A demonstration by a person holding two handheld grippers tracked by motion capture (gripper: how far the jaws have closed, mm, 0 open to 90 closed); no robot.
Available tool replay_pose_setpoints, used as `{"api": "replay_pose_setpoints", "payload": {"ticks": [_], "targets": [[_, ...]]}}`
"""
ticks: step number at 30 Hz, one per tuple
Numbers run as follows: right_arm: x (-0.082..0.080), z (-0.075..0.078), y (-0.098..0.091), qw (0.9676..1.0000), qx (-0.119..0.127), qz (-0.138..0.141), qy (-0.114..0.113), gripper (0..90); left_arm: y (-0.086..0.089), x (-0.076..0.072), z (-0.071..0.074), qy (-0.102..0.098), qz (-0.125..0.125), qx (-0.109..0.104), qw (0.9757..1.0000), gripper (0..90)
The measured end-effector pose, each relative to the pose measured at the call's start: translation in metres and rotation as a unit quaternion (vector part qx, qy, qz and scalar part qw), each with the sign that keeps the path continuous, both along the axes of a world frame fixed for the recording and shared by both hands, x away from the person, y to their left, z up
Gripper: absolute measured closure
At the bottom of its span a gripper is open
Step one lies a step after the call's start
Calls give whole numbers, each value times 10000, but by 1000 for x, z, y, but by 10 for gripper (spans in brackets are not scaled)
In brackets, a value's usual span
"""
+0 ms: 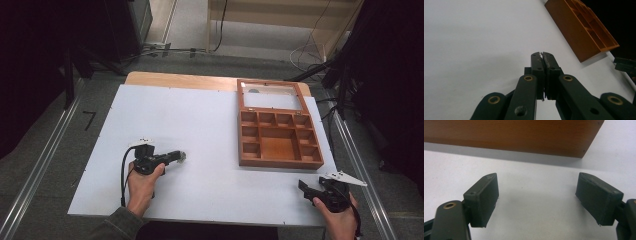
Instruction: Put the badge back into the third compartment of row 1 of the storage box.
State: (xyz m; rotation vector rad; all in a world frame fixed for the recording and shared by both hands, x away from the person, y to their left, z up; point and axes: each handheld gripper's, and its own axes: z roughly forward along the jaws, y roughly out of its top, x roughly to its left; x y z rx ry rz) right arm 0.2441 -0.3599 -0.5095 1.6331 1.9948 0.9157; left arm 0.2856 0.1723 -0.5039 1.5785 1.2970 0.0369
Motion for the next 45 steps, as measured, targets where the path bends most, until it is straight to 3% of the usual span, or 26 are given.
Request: {"api": "replay_pose_setpoints", "payload": {"ticks": [17,45], "targets": [[1,0,1,10000,3,54,-13,169,-29,17,2,48,-205,-196,9996,894],[1,0,3,9999,13,122,8,169,-78,41,20,-59,-563,-158,9983,894]]}}
